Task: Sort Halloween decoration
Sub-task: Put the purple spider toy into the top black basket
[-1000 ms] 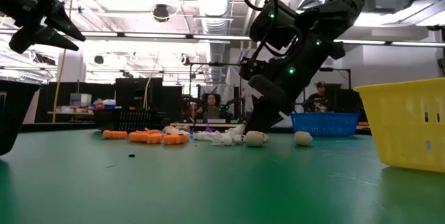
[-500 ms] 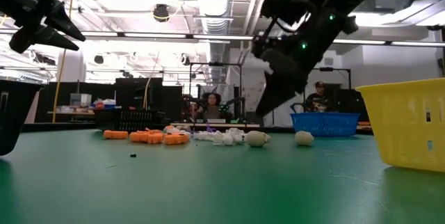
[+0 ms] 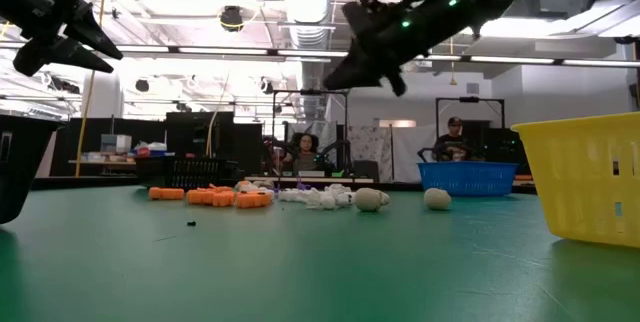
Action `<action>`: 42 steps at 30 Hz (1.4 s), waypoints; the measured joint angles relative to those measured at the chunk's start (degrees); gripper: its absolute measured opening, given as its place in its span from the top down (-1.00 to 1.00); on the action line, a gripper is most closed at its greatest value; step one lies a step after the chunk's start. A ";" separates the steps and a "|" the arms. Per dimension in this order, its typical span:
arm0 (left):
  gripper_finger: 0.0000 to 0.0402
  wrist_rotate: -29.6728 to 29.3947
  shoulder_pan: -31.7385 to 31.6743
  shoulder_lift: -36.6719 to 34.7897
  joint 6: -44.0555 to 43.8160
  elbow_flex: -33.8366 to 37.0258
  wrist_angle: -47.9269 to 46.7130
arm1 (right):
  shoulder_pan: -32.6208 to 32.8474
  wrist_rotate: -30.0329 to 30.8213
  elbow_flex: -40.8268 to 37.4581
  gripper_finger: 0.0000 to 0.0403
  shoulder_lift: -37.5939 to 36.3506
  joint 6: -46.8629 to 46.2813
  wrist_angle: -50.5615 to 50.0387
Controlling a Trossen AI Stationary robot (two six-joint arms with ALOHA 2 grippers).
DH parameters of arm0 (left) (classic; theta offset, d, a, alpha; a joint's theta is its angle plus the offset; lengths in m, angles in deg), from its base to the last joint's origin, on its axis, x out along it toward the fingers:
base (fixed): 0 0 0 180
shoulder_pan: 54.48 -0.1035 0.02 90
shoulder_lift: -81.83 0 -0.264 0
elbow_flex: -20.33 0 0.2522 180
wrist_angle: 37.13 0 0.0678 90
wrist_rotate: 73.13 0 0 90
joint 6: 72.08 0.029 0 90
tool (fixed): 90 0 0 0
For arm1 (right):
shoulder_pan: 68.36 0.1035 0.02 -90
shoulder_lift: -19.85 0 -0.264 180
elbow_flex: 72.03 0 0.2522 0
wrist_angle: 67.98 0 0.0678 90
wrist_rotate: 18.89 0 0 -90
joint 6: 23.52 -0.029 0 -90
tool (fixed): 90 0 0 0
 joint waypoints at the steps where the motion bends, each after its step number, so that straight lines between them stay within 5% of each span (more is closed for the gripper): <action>1: 0.29 0.00 -0.02 0.00 0.02 0.00 -0.02 | -0.73 0.01 0.11 0.85 0.93 -0.01 2.90; 25: 0.29 0.04 -0.02 0.02 0.94 0.00 0.01 | -5.46 -12.87 49.09 0.85 37.63 9.16 -0.92; 37: 0.29 0.16 -0.02 0.02 1.00 0.00 -0.01 | -5.81 -15.37 65.85 0.85 52.18 9.43 -5.53; 42: 0.29 0.22 -0.02 0.02 1.02 0.00 -0.04 | -6.27 -15.22 68.29 0.61 54.74 9.52 -6.13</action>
